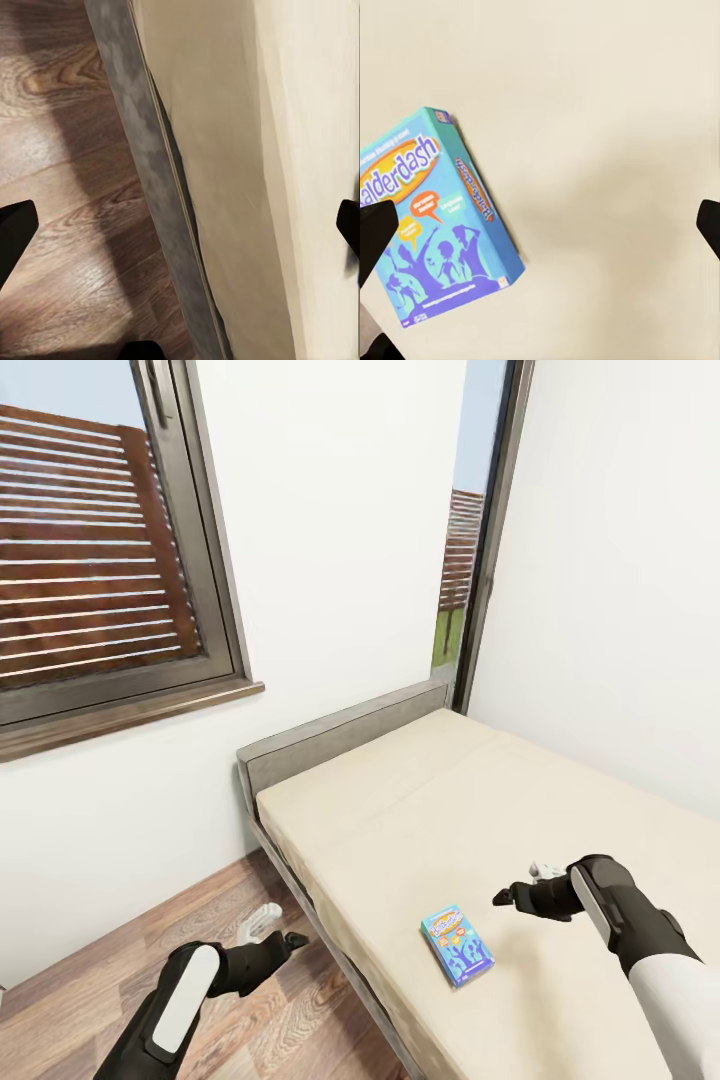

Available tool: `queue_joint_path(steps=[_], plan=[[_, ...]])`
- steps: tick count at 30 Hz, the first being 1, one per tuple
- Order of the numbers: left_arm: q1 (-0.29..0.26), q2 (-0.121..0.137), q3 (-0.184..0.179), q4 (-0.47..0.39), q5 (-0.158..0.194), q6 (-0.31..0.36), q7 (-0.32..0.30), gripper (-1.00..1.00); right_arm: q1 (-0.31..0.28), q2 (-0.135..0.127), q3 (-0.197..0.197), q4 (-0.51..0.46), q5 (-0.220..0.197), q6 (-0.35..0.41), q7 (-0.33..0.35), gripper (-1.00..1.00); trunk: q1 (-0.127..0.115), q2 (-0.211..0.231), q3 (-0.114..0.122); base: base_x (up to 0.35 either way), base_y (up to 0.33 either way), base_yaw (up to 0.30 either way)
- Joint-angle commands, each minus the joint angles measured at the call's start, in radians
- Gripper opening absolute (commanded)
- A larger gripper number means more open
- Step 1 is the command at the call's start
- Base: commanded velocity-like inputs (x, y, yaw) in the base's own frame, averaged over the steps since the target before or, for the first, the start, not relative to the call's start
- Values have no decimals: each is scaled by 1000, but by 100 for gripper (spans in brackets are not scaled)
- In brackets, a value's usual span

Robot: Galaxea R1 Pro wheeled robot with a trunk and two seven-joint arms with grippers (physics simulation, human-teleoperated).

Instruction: Put all the toys in the child's room - the three board games (two on the bed and one on the table), the two jigsaw puzzles on the table, and the tennis ball on the table - inside the toy box on the table in the child's room.

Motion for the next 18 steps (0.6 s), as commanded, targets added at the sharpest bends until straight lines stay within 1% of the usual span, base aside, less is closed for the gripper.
queue_joint_path(steps=[1,4,18], plan=[[0,-2,3,-7,10,3,10,100,-1,2,5,-2,-8,5,-3,100,0,0,-1,0,0,0],[2,-5,4,-16,11,2,14,100,-1,4,22,-4,-9,4,-3,100,0,0,-1,0,0,0],[4,-13,13,-52,14,5,17,100,-1,5,40,-8,-10,9,-3,100,0,0,-1,0,0,0]])
